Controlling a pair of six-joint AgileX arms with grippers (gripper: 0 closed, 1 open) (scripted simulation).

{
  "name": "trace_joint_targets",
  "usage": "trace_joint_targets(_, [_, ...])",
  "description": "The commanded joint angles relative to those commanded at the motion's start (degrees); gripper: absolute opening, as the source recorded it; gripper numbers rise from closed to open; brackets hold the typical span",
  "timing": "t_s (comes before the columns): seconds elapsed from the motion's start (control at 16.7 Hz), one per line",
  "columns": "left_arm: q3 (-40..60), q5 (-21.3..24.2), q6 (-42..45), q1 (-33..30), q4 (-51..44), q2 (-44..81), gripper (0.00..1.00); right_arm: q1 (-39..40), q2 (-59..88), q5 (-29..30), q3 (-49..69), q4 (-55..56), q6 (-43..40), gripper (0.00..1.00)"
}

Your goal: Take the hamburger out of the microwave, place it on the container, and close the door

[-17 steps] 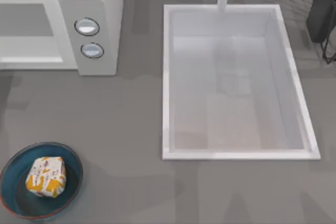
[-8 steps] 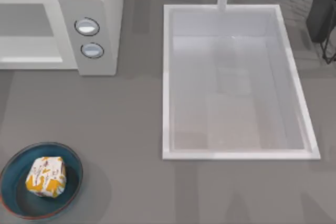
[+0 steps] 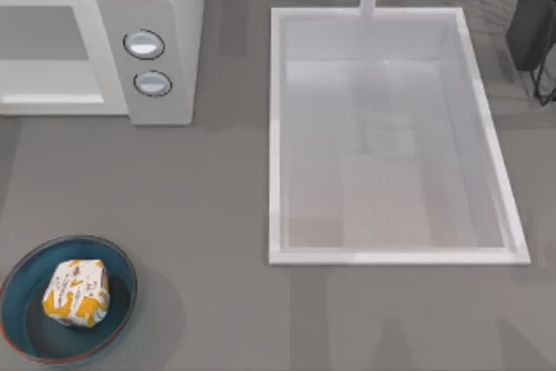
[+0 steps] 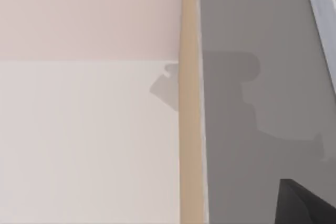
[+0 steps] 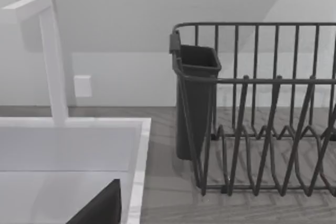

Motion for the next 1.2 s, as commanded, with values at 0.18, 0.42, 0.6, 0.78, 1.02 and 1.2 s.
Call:
trace_joint_targets(0.18, [-0.92,-0.17,-0.02,-0.2,1.05,0.24,0.0,0.0,0.0,0.0,0.0,0.0,0.0,1.0])
trace_joint_targets(0.42, [-6.5,-0.06,0.09,-0.07,9.48,2.9,0.0,0.0,0.0,0.0,0.0,0.0,0.0,1.0])
trace_joint_targets(0.6, [-11.83,0.06,0.21,0.06,17.98,5.46,0.0,0.0,0.0,0.0,0.0,0.0,0.0,1.0])
trace_joint_targets(0.78, [-15.12,0.14,0.3,0.16,22.08,7.09,0.0,0.0,0.0,0.0,0.0,0.0,0.0,1.0])
trace_joint_targets(1.02, [-15.2,0.16,0.27,-0.07,22.05,6.92,0.0,0.0,0.0,0.0,0.0,0.0,0.0,1.0])
trace_joint_targets(1.2, [-17.49,-0.53,-1.19,-1.42,23.3,4.67,0.0,0.0,0.0,0.0,0.0,0.0,0.0,1.0])
